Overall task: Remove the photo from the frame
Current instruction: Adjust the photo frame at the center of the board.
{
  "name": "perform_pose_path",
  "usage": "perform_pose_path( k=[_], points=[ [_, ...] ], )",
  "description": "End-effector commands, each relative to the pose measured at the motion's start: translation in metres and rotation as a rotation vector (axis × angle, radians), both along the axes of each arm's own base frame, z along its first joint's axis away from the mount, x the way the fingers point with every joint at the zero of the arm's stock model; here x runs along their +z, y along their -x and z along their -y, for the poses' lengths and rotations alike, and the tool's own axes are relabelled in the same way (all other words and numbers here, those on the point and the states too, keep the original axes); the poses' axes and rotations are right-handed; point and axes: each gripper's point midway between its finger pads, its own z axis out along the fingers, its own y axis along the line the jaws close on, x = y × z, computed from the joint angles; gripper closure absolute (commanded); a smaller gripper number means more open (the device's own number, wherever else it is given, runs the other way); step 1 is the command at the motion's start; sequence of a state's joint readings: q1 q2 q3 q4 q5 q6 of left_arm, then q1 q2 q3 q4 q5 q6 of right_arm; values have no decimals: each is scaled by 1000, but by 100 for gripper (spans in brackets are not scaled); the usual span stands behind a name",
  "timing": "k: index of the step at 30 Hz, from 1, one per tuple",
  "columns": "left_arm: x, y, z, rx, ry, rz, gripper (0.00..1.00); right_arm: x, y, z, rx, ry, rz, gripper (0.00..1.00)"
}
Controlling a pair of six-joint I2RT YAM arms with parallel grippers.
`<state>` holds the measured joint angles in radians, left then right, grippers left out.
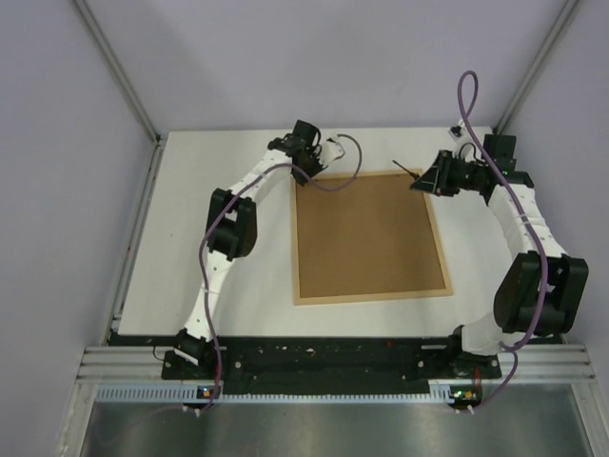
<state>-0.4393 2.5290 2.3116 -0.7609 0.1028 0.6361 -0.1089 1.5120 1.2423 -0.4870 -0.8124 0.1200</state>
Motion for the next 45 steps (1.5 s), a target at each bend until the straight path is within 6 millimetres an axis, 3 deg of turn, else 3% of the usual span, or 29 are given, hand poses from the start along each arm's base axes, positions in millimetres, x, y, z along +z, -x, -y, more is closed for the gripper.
perform_pose_path(
  k=[1,4,8,14,18,22,26,31,34,39,45],
  points=[
    [-33,22,-22,43,-88,-124,83,30,8,-8,58,-13,107,100],
    [-28,19,-24,61,-76,-117,80,30,8,-9,64,-15,109,100],
    [-3,4,-22,83,4,-47,53,30,9,-9,66,-18,113,100],
    [43,-20,-14,93,118,85,46,32,10,-7,62,-16,120,100],
    [31,-28,-25,108,42,98,45,32,10,-6,61,-18,118,100],
    [0,-23,-48,130,-100,57,46,32,11,-5,59,-19,119,100],
    [-21,-13,-67,130,-200,6,54,33,11,-6,64,-22,119,100],
    [-30,7,-97,183,-279,-84,73,29,12,-6,61,-20,108,100],
    [-36,25,-121,251,-310,-166,78,18,9,-2,37,-4,80,100],
    [-44,61,-150,416,-291,-318,83,-27,8,0,11,-18,-59,100],
    [-48,106,-159,582,-216,-510,89,-71,-7,4,-107,-59,-179,100]
  ],
)
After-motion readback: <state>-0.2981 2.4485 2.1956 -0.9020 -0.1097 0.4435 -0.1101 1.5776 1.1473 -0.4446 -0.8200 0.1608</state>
